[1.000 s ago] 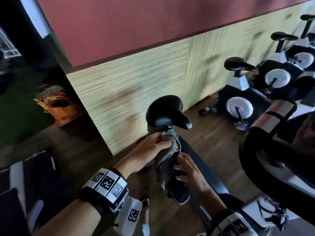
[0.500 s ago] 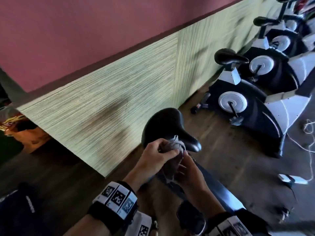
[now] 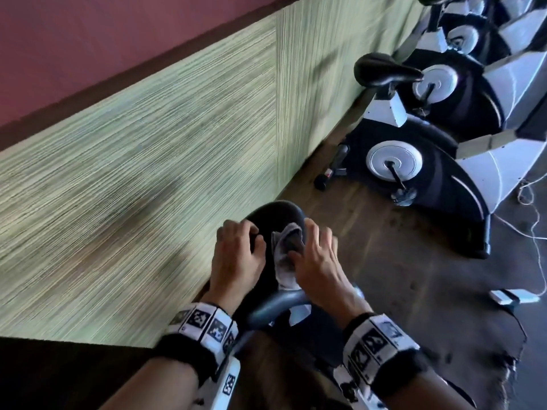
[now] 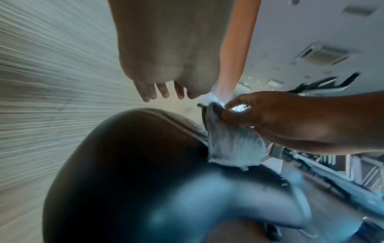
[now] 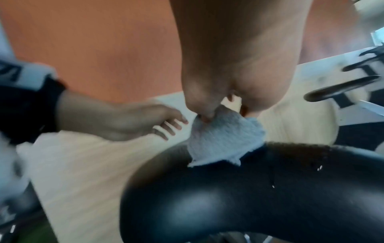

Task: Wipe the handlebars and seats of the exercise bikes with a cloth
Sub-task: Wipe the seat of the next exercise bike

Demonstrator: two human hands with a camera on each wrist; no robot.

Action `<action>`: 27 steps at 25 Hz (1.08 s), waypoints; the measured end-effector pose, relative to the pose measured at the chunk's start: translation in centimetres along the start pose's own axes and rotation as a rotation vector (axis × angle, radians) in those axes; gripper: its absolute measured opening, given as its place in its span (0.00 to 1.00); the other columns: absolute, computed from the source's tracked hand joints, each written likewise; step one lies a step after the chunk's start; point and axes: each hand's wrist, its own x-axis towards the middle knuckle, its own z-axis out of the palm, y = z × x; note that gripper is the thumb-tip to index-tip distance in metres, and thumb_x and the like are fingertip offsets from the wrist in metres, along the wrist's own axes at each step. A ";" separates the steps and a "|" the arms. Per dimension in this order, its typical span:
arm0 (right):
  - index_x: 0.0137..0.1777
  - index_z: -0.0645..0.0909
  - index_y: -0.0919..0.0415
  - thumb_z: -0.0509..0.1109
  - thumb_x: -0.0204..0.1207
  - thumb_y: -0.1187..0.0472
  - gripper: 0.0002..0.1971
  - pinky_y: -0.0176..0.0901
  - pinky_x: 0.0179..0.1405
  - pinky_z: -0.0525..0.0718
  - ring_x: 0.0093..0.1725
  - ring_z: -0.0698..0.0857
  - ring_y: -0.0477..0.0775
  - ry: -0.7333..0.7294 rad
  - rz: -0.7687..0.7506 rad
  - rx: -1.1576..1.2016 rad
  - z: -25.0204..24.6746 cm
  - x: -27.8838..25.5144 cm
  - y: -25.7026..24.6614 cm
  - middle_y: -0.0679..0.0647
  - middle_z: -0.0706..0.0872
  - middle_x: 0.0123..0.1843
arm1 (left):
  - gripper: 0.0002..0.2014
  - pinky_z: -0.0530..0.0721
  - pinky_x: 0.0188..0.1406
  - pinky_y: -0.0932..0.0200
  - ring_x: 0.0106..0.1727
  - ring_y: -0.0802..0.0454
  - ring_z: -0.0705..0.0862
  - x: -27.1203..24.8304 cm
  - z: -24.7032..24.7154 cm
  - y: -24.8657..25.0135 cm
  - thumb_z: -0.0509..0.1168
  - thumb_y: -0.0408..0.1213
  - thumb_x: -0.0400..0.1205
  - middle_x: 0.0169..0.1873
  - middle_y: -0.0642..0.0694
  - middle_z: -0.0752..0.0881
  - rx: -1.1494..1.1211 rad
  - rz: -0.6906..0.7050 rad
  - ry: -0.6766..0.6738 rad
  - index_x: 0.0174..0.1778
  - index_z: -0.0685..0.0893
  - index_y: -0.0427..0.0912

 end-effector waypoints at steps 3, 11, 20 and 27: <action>0.85 0.66 0.68 0.59 0.85 0.54 0.30 0.67 0.82 0.68 0.83 0.66 0.72 0.173 -0.195 -0.284 2.5 0.9 1.5 0.70 0.67 0.84 | 0.18 0.77 0.66 0.42 0.65 0.39 0.78 3.5 2.6 -2.2 0.56 0.50 0.88 0.62 0.39 0.80 0.016 -0.066 -0.080 0.66 0.78 0.41; 0.91 0.45 0.62 0.42 0.89 0.41 0.37 0.63 0.89 0.47 0.91 0.41 0.64 -0.080 -0.007 -0.291 6.7 8.1 -0.8 0.65 0.43 0.92 | 0.31 0.74 0.66 0.49 0.71 0.45 0.81 4.3 3.0 -2.1 0.40 0.57 0.87 0.70 0.45 0.83 -0.115 -0.190 -0.117 0.74 0.77 0.44; 0.77 0.72 0.75 0.53 0.87 0.46 0.32 0.68 0.80 0.72 0.81 0.71 0.76 0.065 0.208 -0.387 4.5 -0.3 2.0 0.74 0.78 0.74 | 0.29 0.77 0.69 0.44 0.74 0.44 0.80 4.5 4.2 -2.9 0.44 0.55 0.90 0.75 0.45 0.81 -0.010 -0.179 -0.121 0.81 0.73 0.43; 0.86 0.58 0.72 0.48 0.91 0.45 0.34 0.56 0.84 0.64 0.85 0.65 0.66 -0.066 0.306 -0.152 4.8 7.0 0.9 0.70 0.68 0.84 | 0.26 0.80 0.63 0.43 0.70 0.44 0.82 4.7 4.5 -3.0 0.47 0.52 0.92 0.70 0.44 0.84 0.039 -0.153 -0.100 0.78 0.75 0.41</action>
